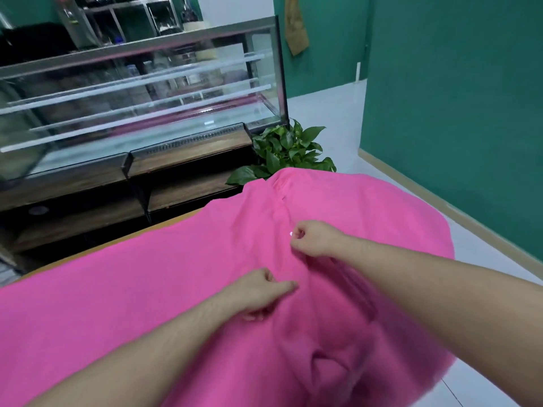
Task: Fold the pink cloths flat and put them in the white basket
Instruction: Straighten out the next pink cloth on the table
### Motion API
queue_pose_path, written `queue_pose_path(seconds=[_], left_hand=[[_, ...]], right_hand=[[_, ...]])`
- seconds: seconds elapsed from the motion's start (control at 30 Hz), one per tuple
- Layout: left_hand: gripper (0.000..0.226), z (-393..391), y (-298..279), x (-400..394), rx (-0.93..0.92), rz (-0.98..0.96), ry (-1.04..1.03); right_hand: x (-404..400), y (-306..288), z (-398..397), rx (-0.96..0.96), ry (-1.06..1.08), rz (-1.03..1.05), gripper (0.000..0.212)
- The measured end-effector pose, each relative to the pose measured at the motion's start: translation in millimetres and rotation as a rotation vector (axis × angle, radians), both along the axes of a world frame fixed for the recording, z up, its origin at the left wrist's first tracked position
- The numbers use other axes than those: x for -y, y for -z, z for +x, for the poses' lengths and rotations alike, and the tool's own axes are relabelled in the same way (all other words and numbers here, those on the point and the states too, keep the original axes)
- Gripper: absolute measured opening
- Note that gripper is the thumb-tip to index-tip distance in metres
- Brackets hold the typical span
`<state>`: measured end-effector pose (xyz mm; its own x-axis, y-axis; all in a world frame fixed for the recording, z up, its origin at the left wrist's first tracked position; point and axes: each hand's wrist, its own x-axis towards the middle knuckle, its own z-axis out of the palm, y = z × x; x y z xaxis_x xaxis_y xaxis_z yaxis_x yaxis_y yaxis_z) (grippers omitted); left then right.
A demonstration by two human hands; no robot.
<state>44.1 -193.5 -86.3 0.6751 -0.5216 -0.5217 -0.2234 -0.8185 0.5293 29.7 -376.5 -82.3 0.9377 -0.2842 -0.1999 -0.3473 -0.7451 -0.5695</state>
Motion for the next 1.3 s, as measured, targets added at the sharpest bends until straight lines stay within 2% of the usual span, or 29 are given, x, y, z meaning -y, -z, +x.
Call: queue_pose_path(seconds=[0.1, 0.2, 0.27, 0.43, 0.57, 0.8, 0.9, 1.03, 1.1, 1.2, 1.3], left_hand=[[0.038, -24.5, -6.4, -5.8, -0.163, 0.019, -0.012], [0.028, -41.7, -12.0, -12.0, -0.448, -0.155, -0.159], [0.03, -50.5, -16.2, -15.5, -0.631, -0.21, -0.175], [0.039, -72.9, -22.6, -17.3, -0.776, -0.249, -0.088], [0.04, -91.0, -34.5, -9.3, -0.812, -0.333, -0.041], [0.023, -121.4, -50.0, 8.9, -0.679, -0.456, -0.245], [0.025, -126.5, -50.6, 18.9, -0.674, -0.534, -0.383], [0.036, -127.4, -47.9, 22.7, -0.675, -0.535, -0.471], [0.033, -132.2, -49.7, 23.8, -0.648, -0.527, -0.494], [0.034, -141.1, -53.5, 21.5, -0.555, -0.478, -0.503], [0.043, -148.8, -58.3, 19.3, -0.538, -0.386, -0.45]], right_hand=[[-4.5, -2.5, -24.3, -0.047, 0.001, 0.1, 0.009], [-10.4, -4.3, -49.8, -0.09, -0.027, 0.229, 0.01], [-11.4, -9.9, -67.3, -0.061, -0.058, 0.238, 0.014], [-4.5, -16.3, -104.3, -0.018, -0.079, 0.151, 0.012], [-0.8, -17.1, -135.6, 0.01, -0.031, 0.221, 0.006], [10.0, -16.3, -188.4, 0.131, 0.049, 0.291, 0.013], [8.3, -16.0, -212.9, 0.189, 0.069, 0.364, 0.016], [-5.2, -13.6, -244.8, 0.29, 0.004, 0.541, 0.025], [-14.3, -9.9, -261.0, 0.317, -0.058, 0.567, 0.034], [-34.9, 0.0, -279.8, 0.405, -0.092, 0.45, 0.043], [-51.1, 15.8, -281.4, 0.575, -0.099, 0.194, 0.041]])
